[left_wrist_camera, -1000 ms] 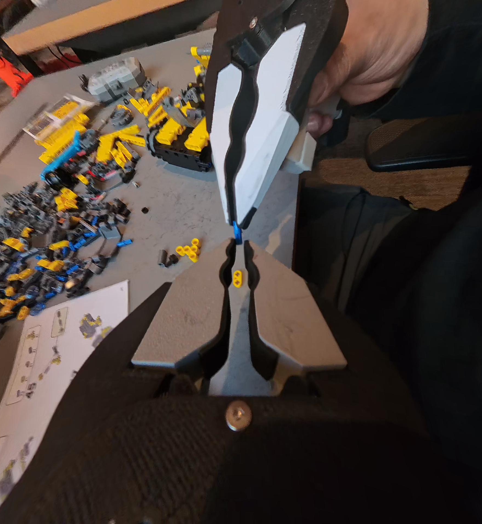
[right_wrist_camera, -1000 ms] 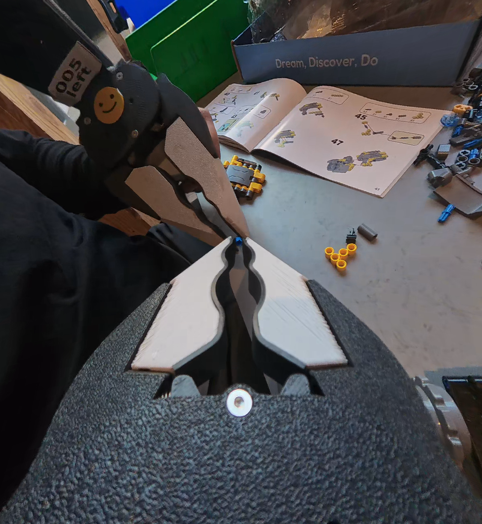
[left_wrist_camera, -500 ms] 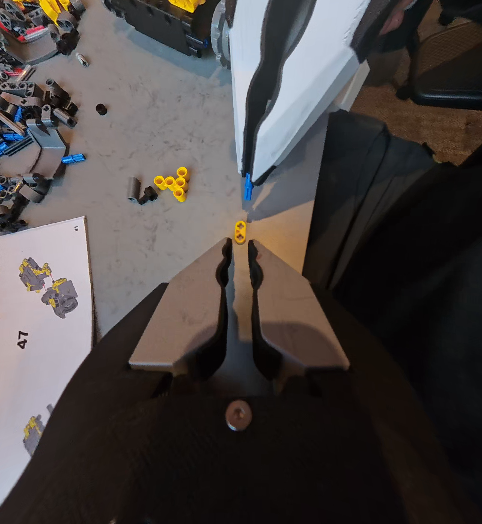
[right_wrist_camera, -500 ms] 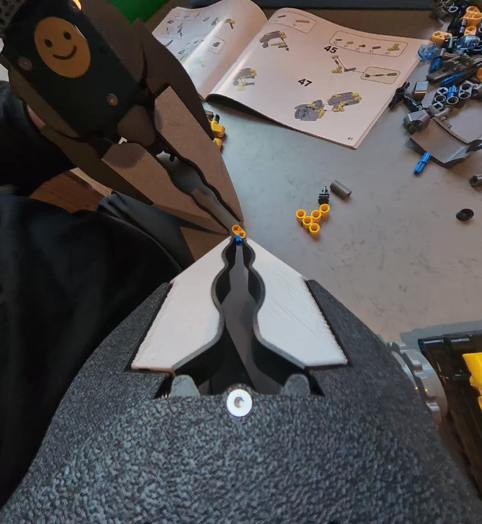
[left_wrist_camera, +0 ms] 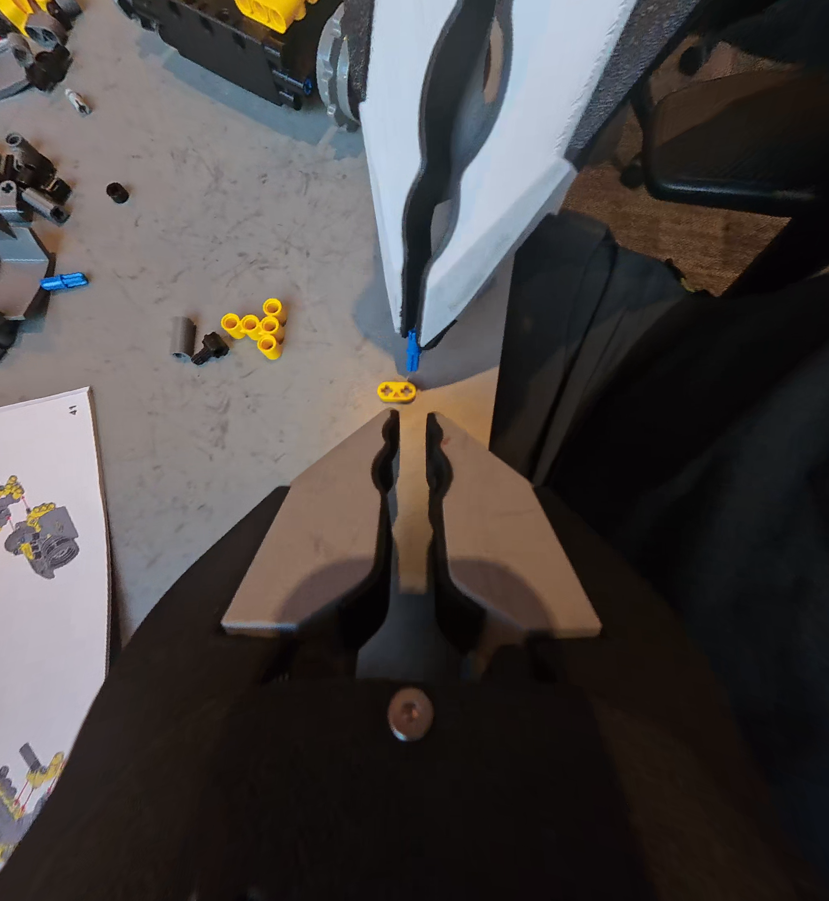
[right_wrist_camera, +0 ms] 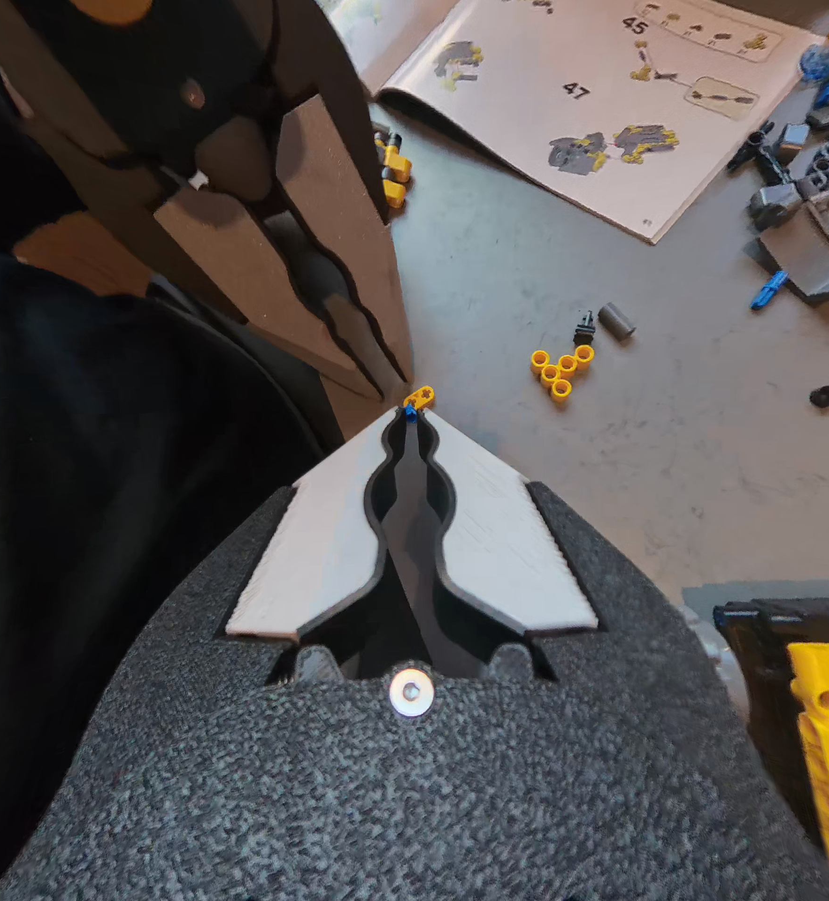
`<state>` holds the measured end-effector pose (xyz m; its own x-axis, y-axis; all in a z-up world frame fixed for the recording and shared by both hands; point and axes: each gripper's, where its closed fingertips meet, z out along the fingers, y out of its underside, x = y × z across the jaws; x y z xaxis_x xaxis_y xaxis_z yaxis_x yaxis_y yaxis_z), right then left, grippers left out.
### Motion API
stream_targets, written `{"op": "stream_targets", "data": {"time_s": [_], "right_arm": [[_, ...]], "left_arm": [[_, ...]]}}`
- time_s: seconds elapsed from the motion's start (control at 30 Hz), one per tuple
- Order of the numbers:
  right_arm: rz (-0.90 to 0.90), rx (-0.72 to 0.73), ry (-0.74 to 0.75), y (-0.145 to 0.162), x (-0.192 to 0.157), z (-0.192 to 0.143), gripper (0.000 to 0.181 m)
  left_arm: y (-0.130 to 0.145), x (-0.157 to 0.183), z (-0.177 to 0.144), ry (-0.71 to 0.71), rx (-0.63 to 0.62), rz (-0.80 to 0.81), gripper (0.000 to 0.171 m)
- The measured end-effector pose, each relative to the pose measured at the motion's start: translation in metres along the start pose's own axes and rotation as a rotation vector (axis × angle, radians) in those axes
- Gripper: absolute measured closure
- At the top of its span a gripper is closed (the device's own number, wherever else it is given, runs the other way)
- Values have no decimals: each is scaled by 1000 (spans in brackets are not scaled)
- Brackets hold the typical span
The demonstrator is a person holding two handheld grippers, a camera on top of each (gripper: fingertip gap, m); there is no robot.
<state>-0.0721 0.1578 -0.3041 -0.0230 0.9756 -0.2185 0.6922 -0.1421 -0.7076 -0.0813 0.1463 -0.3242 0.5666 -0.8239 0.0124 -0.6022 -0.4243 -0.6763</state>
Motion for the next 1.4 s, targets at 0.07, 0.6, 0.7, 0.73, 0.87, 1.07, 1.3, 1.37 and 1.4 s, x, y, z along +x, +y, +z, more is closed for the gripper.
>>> {"op": "stream_targets", "data": {"time_s": [0.07, 0.6, 0.7, 0.73, 0.87, 1.07, 1.3, 1.37, 1.4], "right_arm": [[-85, -33, 13, -2, -2, 0, 178], [-451, -335, 29, -1, -4, 12, 179], [-450, -355, 28, -2, -3, 14, 179], [-447, -362, 27, -2, -2, 14, 179], [-450, -402, 24, -1, -2, 13, 179], [-461, -438, 30, -1, -3, 12, 179], [-483, -469, 31, 1, -2, 13, 179], [-487, -476, 28, 1, -3, 13, 179], [-490, -478, 27, 2, -3, 13, 179]], "left_arm": [[0, 0, -3, -8, 6, -1, 164], [17, -12, -41, -94, 116, -13, 153], [17, -9, -47, -92, 148, -1, 153], [17, -9, -50, -94, 159, 4, 153], [17, -10, -58, -95, 200, 8, 154], [19, -11, -62, -80, 229, -8, 152], [22, -13, -63, -82, 234, -22, 149], [22, -12, -62, -82, 231, -19, 149], [23, -12, -62, -80, 229, -18, 149]]}}
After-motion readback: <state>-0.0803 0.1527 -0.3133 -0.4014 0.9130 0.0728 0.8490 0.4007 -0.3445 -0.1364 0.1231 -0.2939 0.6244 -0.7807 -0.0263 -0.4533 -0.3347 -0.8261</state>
